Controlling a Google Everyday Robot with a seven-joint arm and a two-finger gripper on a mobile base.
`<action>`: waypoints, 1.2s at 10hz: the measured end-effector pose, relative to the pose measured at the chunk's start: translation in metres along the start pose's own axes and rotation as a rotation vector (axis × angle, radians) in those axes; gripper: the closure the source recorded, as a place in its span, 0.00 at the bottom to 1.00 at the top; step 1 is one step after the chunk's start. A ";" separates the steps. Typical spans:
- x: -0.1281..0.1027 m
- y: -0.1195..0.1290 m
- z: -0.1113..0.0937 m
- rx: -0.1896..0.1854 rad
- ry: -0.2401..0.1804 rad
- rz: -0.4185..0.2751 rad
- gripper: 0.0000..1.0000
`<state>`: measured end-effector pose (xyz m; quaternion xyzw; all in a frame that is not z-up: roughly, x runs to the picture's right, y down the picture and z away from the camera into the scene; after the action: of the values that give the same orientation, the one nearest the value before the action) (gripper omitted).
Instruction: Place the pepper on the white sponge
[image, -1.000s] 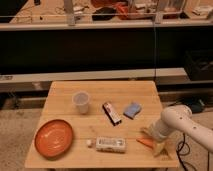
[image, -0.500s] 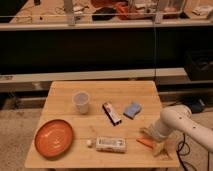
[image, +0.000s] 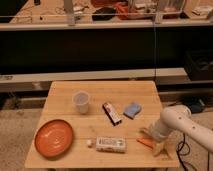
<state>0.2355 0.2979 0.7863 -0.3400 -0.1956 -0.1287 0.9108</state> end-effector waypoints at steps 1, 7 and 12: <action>0.000 0.000 0.001 -0.001 0.000 -0.002 0.20; 0.002 -0.001 0.005 0.000 -0.001 -0.015 0.34; 0.003 -0.001 0.006 0.000 0.000 -0.022 0.36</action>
<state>0.2364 0.3008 0.7925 -0.3376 -0.1992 -0.1387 0.9094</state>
